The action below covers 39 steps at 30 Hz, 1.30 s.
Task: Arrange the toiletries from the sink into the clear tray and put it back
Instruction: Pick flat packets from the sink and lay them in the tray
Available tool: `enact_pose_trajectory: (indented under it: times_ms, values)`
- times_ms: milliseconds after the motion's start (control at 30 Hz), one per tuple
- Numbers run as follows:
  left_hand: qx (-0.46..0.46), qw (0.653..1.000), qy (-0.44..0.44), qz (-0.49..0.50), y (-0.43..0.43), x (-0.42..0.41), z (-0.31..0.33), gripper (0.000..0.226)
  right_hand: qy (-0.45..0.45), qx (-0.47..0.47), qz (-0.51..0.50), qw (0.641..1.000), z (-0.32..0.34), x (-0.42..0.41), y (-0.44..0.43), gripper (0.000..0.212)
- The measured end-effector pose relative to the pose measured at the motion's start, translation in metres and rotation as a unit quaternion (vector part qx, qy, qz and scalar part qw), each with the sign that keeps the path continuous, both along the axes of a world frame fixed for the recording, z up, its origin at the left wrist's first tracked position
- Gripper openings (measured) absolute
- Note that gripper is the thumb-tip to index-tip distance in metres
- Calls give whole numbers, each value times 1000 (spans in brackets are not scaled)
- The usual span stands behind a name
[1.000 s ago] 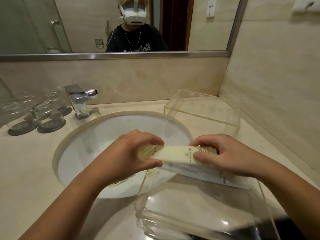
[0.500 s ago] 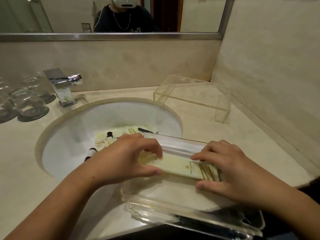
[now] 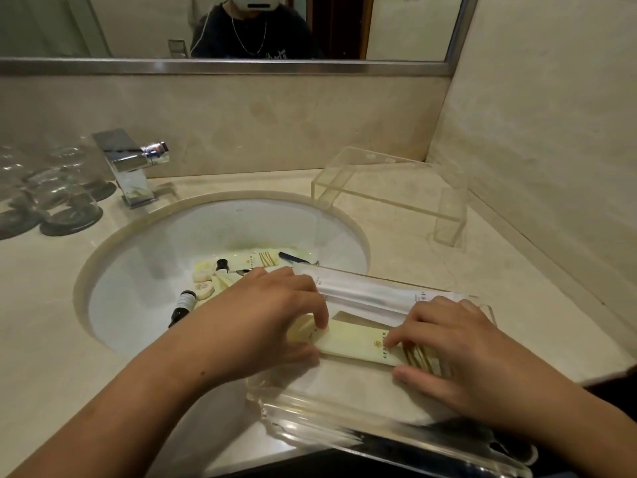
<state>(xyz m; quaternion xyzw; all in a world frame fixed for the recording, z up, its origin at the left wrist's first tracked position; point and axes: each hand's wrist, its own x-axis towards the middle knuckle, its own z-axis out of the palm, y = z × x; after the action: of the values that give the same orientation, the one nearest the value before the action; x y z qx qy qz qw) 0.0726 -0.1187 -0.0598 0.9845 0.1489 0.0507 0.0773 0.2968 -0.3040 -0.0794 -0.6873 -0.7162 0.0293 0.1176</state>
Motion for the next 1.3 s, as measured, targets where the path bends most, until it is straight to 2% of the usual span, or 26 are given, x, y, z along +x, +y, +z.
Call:
enact_pose_trajectory:
  times_ms: [267,833,1300]
  values:
    - [15,1000,-17,17,6,-4,-1,23,-5,20,-10,1000,-3,-9,9,26]
    - [15,999,-19,22,1,-1,-7,27,8,18,-2,1000,-8,-14,17,33]
    - [-4,999,-38,31,3,0,-12,18,39,16,14,999,-11,-9,18,33]
